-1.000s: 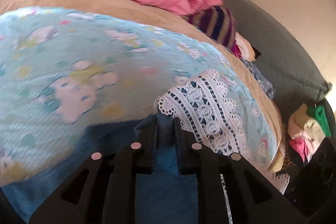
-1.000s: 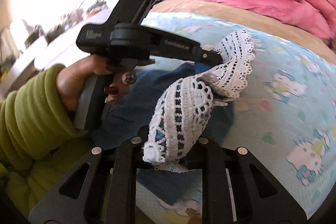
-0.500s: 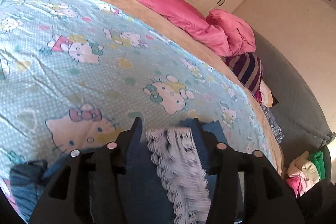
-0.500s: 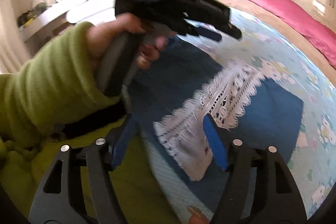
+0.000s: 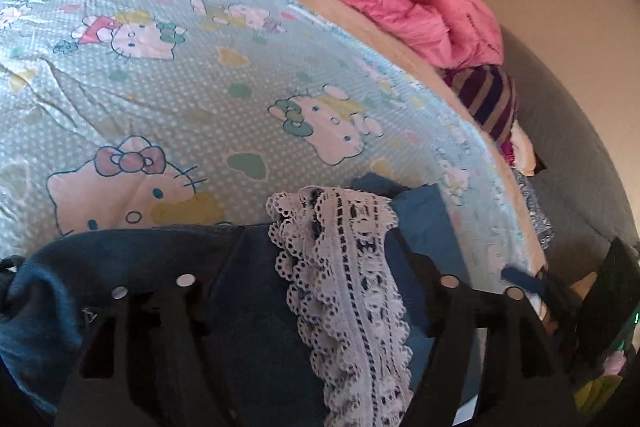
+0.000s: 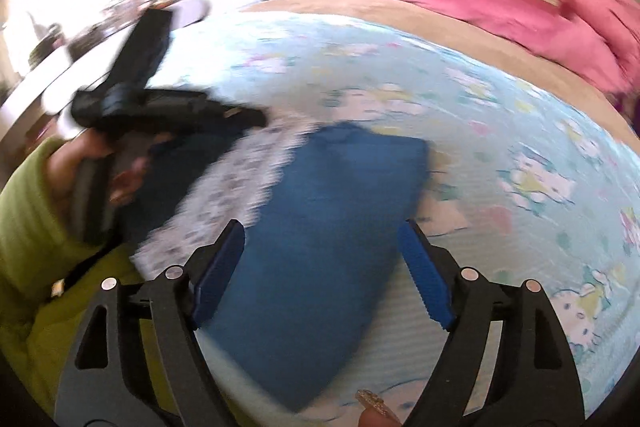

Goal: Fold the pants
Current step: 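Lay the lace hem flat on the pants and open the right tool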

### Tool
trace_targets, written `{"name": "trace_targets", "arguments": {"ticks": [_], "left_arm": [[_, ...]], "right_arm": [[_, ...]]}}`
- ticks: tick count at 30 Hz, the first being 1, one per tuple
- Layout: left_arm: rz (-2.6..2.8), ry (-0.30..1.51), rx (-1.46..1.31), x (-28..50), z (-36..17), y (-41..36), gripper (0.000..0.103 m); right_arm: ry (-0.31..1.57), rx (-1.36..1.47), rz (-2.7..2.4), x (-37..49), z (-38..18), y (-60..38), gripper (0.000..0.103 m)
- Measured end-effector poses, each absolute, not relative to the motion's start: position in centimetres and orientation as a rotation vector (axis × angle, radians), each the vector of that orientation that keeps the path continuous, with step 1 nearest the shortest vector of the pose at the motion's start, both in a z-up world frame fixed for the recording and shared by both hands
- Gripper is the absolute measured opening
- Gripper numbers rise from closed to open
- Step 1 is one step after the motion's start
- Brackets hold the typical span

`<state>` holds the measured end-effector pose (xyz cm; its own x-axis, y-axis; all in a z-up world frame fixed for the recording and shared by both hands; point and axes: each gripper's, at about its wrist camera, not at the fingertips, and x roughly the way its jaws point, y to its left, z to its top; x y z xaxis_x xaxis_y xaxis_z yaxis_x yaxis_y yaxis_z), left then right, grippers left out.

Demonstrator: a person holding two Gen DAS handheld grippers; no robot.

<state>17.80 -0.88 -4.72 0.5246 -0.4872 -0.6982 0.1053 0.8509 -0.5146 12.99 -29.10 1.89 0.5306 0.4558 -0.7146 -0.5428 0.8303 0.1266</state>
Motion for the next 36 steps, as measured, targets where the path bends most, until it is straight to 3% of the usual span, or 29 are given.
{"name": "trace_targets", "arguments": {"ticks": [5, 6, 7, 9, 10, 12, 13, 16, 20, 24, 26, 29, 31, 36], "left_arm": [[-0.345, 0.977, -0.450, 19.2, -5.4, -1.7, 0.073], [-0.342, 0.974, -0.456, 19.4, -5.4, -1.8, 0.061], [-0.346, 0.972, -0.467, 19.6, -5.4, -1.9, 0.036], [-0.343, 0.970, -0.471, 19.7, -5.5, -2.1, 0.024], [-0.353, 0.961, -0.455, 19.4, -5.3, -2.3, 0.019], [-0.363, 0.942, -0.455, 19.0, -4.7, -2.2, 0.019], [-0.373, 0.927, -0.457, 18.7, -4.3, -2.0, 0.019], [-0.358, 0.906, -0.403, 18.2, -3.6, -2.0, 0.019], [-0.317, 0.939, -0.345, 18.6, -4.9, -2.7, 0.024], [-0.309, 0.940, -0.349, 18.5, -5.0, -2.3, 0.028], [-0.300, 0.923, -0.333, 18.1, -4.3, -2.3, 0.029], [-0.288, 0.887, -0.284, 16.9, -2.8, -2.3, 0.044], [-0.280, 0.867, -0.252, 16.0, -1.8, -2.4, 0.049], [-0.269, 0.852, -0.161, 13.6, -0.1, -3.2, 0.068]], "right_arm": [[0.884, -0.017, 0.529, 19.0, 0.6, -30.5, 0.075], [0.902, 0.013, 0.524, 20.6, 0.0, -30.7, 0.075], [0.919, 0.026, 0.500, 21.8, -0.4, -30.7, 0.075], [0.952, 0.055, 0.511, 23.3, -1.2, -30.7, 0.074], [0.970, 0.082, 0.527, 24.0, -1.8, -30.7, 0.068], [1.022, 0.137, 0.605, 24.4, -2.7, -30.2, 0.046], [1.028, 0.149, 0.647, 24.3, -3.0, -29.8, 0.028], [0.979, 0.095, 0.633, 23.3, -2.6, -29.3, 0.018], [0.954, 0.064, 0.569, 23.1, -2.6, -29.7, 0.016], [0.950, 0.020, 0.532, 22.7, -2.9, -29.4, 0.024], [0.936, 0.019, 0.512, 22.4, -2.4, -29.7, 0.051], [0.889, 0.036, 0.507, 21.0, -0.9, -30.6, 0.061], [0.868, 0.032, 0.507, 19.8, 0.0, -31.1, 0.073], [0.849, 0.035, 0.516, 17.0, 1.2, -32.2, 0.082]]}}
